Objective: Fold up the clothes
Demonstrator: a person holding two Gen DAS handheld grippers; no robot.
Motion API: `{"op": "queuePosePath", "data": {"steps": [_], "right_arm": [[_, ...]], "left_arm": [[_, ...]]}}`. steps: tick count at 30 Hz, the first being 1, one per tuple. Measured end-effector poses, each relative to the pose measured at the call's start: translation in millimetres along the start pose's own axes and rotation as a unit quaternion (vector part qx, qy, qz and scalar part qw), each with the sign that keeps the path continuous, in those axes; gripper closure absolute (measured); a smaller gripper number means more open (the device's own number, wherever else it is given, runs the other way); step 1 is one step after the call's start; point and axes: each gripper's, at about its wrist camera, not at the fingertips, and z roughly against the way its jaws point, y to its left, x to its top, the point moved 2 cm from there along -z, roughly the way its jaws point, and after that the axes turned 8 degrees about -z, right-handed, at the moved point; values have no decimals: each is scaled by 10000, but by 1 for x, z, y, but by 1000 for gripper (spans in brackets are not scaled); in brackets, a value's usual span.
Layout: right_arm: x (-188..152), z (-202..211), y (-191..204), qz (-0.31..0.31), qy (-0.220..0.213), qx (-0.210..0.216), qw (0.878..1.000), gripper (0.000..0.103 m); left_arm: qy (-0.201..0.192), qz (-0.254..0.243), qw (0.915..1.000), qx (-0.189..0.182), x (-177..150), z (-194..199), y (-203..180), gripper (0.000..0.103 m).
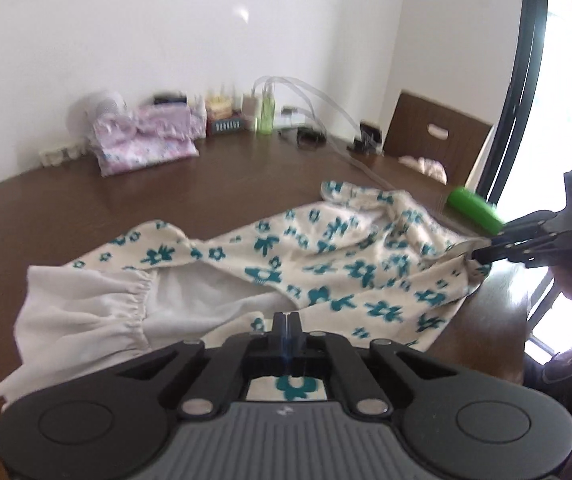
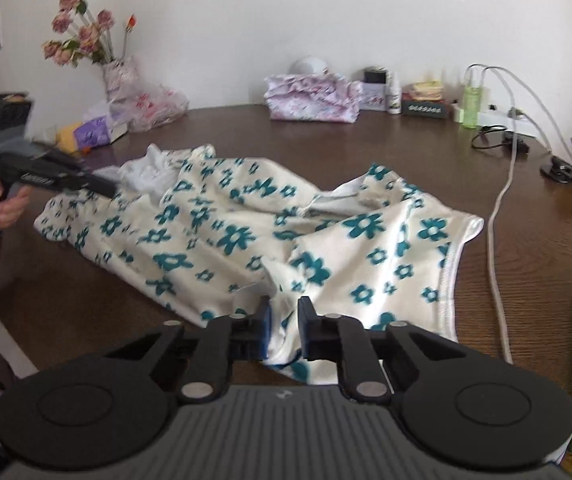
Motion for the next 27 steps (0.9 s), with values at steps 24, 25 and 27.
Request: {"op": "queuePosePath", "data": {"steps": [24, 25, 27], "right_arm": [[-8, -12, 1, -14, 211, -149, 9997, 92], [-8, -14, -1, -88, 223, -157, 9996, 92], [-7, -14, -5, -196, 179, -159, 9995, 93]], "left_arm": [[1174, -746, 9903, 53, 5, -62, -3, 97], [1074, -704, 9917, 85, 6, -55, -6, 97], [855, -610, 9943, 171, 7, -41, -9, 98]]}}
